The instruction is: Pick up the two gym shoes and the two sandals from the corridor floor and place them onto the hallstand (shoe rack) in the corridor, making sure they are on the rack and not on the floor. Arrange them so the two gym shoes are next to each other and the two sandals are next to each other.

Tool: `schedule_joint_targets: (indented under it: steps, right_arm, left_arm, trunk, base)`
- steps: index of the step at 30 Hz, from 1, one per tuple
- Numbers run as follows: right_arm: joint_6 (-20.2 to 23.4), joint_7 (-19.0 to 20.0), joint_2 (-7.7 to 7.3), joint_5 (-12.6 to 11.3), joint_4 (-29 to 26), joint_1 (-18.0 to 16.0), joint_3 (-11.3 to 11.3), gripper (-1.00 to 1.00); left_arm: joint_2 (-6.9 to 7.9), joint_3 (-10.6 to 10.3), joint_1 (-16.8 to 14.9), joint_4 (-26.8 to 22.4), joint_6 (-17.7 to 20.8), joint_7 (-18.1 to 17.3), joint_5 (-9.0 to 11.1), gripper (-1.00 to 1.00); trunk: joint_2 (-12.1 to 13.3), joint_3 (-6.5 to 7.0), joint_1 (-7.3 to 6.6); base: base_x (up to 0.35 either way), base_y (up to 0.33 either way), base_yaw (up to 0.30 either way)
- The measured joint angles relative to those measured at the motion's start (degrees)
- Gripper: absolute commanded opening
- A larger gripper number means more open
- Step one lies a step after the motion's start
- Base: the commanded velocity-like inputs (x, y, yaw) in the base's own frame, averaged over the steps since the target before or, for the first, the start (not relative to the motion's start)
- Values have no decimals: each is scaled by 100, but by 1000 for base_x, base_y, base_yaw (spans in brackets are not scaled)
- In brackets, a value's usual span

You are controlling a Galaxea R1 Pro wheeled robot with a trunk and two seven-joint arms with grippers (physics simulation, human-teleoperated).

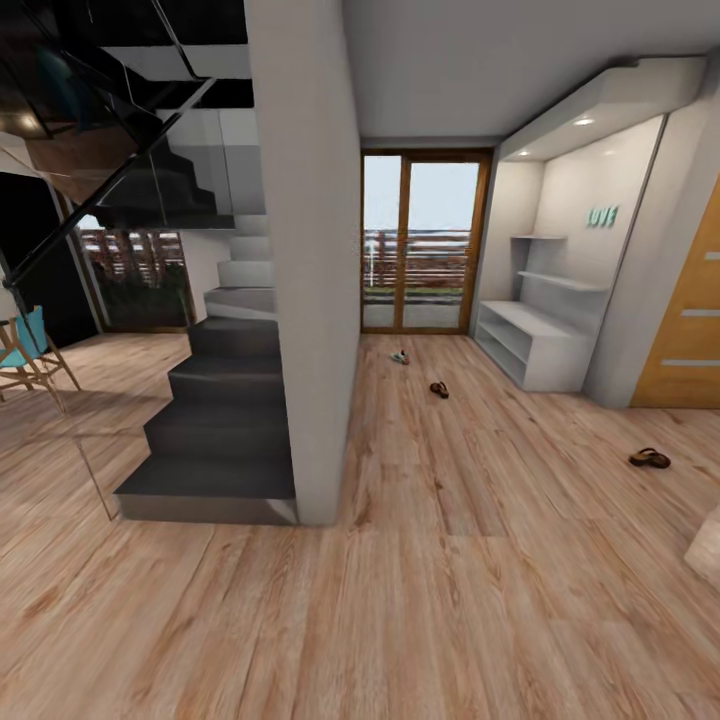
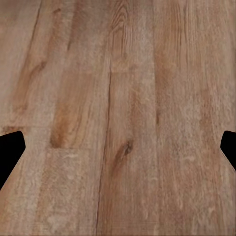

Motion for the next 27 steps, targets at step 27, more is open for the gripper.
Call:
schedule_joint_targets:
  steps: [27]
  right_arm:
    - [-29,-35,2,-41,97,-4,-29,100]
  left_arm:
    - [-10,-16,9,25,-67,3,6,100]
  trunk:
    - [0,0,0]
  base:
    - [234,-196,0]
